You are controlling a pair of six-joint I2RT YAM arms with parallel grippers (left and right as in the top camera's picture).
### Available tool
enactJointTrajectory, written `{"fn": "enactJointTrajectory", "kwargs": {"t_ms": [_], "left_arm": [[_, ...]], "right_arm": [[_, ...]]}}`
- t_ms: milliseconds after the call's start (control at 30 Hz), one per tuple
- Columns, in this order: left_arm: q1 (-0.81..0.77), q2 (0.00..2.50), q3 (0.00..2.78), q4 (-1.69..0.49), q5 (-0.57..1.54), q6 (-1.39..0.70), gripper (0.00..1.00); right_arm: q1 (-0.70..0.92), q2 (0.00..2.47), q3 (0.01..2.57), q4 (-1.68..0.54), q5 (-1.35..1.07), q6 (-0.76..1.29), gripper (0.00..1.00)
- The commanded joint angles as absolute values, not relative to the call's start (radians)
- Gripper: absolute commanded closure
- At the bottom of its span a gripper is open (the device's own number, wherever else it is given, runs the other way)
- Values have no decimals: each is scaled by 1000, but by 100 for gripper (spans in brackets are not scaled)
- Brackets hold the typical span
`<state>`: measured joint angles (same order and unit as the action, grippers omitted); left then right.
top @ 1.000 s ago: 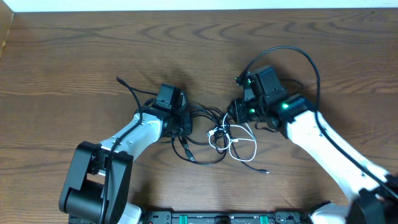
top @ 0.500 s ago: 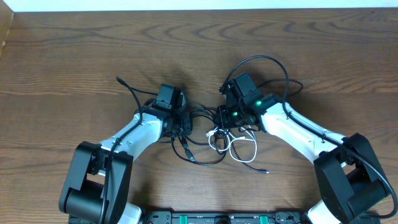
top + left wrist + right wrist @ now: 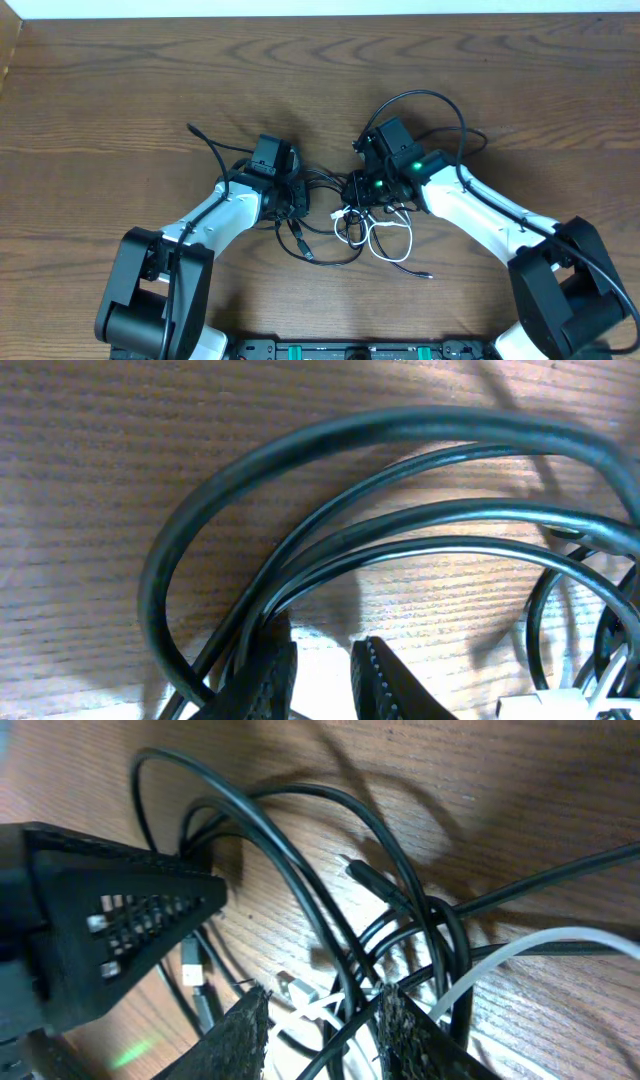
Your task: Untangle cables
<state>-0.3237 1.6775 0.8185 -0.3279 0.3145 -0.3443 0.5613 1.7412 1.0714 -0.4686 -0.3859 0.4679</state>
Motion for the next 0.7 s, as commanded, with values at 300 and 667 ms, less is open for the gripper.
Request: {"fn": "enactJointTrajectory", "kwargs": {"t_ms": [300,667], "left_arm": [[-319,1712,776,-340,239,-354,74],[-319,1712,776,-341,239,-354,74]], "right_arm": [[578,1696,1069,-579,-232,475,63],[612,1704,1067,-539,-209,476,64]]}}
